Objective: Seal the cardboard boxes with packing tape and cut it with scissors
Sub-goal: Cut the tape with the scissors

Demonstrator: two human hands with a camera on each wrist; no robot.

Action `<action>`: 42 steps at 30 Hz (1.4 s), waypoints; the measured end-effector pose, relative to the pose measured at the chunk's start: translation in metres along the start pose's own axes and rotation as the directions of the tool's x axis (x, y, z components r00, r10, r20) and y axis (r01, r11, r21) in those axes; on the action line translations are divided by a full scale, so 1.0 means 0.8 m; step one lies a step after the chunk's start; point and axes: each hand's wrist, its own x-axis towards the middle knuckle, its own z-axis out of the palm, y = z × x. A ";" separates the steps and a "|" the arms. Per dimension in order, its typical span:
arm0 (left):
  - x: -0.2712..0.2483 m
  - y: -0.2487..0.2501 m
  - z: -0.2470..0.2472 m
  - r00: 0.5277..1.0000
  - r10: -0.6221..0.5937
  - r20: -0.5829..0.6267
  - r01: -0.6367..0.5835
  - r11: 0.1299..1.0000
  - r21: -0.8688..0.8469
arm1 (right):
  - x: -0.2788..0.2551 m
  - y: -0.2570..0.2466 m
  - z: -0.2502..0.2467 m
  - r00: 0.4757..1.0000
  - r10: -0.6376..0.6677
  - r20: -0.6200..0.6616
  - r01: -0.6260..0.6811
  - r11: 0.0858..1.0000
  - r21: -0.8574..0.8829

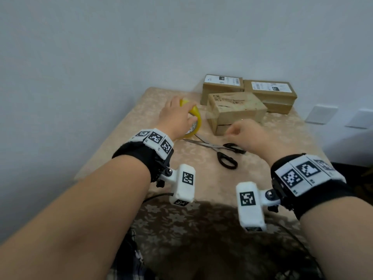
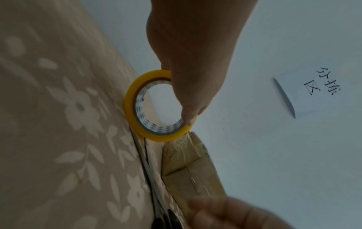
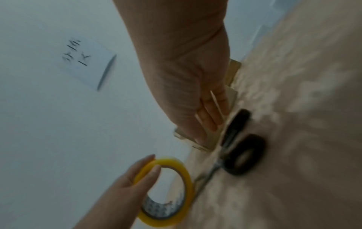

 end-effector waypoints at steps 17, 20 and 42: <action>0.005 -0.011 0.003 0.998 -0.002 -0.070 0.000 1.000 -0.020 | -0.005 0.003 -0.008 0.986 -0.008 0.164 0.064 0.940 -0.336; 0.004 -0.011 -0.004 0.999 -0.012 -0.051 0.013 1.000 0.002 | -0.014 0.016 -0.019 0.983 0.063 0.174 -0.006 0.951 -0.309; 0.046 0.038 -0.046 0.986 0.028 0.162 -0.057 0.982 0.179 | 0.020 -0.015 0.031 0.922 0.206 0.328 -0.367 0.739 0.565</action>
